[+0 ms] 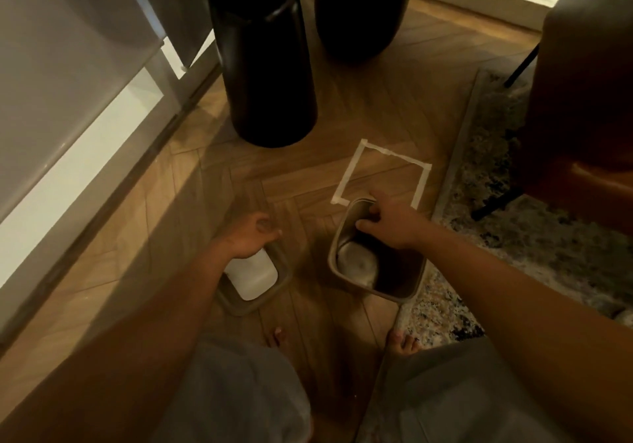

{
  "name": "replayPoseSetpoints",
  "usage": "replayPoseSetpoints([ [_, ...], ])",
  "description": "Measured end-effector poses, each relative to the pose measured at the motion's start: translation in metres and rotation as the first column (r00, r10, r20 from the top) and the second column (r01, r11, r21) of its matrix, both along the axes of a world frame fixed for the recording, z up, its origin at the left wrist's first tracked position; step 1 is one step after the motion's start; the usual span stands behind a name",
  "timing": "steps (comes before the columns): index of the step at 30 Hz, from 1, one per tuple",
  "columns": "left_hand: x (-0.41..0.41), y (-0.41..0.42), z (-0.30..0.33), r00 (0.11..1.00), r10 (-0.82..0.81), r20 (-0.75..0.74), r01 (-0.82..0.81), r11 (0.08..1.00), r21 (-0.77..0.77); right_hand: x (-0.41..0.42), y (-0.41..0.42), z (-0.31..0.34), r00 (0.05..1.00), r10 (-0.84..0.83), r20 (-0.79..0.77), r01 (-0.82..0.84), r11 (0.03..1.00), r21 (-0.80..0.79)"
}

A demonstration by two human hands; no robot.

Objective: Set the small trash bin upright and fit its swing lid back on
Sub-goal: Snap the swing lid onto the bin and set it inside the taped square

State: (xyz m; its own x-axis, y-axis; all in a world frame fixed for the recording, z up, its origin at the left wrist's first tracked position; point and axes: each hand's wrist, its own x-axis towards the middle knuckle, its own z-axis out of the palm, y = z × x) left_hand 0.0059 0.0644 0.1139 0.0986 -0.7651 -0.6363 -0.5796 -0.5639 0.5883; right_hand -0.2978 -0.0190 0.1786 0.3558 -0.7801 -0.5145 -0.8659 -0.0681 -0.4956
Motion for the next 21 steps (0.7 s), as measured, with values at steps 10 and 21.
replayPoseSetpoints([
  [10,0.048,0.029,-0.025,0.982,0.185,0.027,-0.184,0.983,-0.017,0.075,0.000,-0.021,0.992,0.062,0.108,-0.050,0.992,-0.113],
  [21,0.100,0.086,-0.080,0.934,0.351,0.065,-0.354,0.934,0.048,0.178,0.026,-0.076,0.990,0.114,0.086,-0.115,0.993,0.000],
])
